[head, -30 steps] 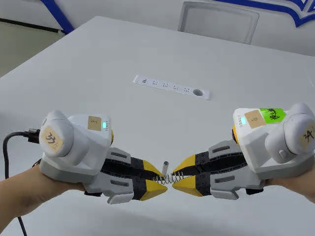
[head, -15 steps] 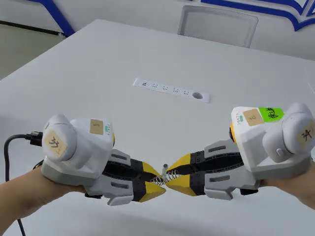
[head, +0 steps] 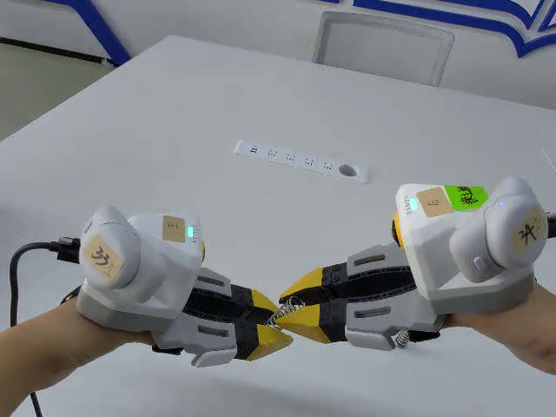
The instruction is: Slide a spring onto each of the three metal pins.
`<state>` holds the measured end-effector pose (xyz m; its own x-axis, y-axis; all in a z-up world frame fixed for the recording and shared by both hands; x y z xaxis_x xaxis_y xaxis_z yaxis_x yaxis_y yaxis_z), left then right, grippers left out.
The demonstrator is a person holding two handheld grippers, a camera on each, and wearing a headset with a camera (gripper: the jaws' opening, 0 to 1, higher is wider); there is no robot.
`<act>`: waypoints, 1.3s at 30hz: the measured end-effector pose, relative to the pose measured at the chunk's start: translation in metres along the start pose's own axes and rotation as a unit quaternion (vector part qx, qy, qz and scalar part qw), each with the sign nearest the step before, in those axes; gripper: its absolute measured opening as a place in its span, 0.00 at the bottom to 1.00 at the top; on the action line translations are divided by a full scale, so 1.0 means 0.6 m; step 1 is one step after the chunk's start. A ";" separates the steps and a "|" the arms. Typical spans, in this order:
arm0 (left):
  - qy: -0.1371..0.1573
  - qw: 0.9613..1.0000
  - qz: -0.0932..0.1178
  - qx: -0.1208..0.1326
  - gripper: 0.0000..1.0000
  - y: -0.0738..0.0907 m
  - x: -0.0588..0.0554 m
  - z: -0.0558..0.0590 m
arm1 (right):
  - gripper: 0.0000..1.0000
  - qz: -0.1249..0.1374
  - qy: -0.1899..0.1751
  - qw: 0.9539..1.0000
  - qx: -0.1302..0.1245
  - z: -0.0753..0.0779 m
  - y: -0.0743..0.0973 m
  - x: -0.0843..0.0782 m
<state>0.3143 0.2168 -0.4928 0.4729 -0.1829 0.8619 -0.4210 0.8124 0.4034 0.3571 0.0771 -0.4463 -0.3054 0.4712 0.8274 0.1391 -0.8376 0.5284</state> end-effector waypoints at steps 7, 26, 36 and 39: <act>0.015 0.999 0.015 0.026 0.29 0.013 0.000 -0.012 | 0.11 0.009 -0.009 1.000 -0.017 0.020 0.007 0.012; 0.055 0.993 0.058 0.083 0.64 0.073 -0.017 -0.037 | 0.11 -0.070 -0.039 0.994 -0.073 0.102 -0.009 -0.052; 0.062 0.993 0.049 0.091 0.65 0.073 -0.021 -0.047 | 0.11 -0.104 -0.051 0.991 -0.070 0.112 -0.043 -0.087; 0.068 0.992 0.049 0.090 0.65 0.072 -0.023 -0.048 | 0.11 -0.111 -0.058 0.990 -0.064 0.112 -0.050 -0.094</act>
<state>0.3118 0.2704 -0.4961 0.5175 -0.0216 0.8554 -0.5962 0.7079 0.3786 0.4337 0.0943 -0.4962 -0.2042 0.6693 0.7144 -0.0413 -0.7350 0.6768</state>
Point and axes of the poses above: the centre of the closed fingertips' face, and the gripper's own axes: y roughly backward along the fingers, z roughly to its right, x roughly out of its top, the point moved 10 cm from there along y, roughly backward along the fingers, and after that the axes turned 13 degrees about y, right-handed, at the moved point
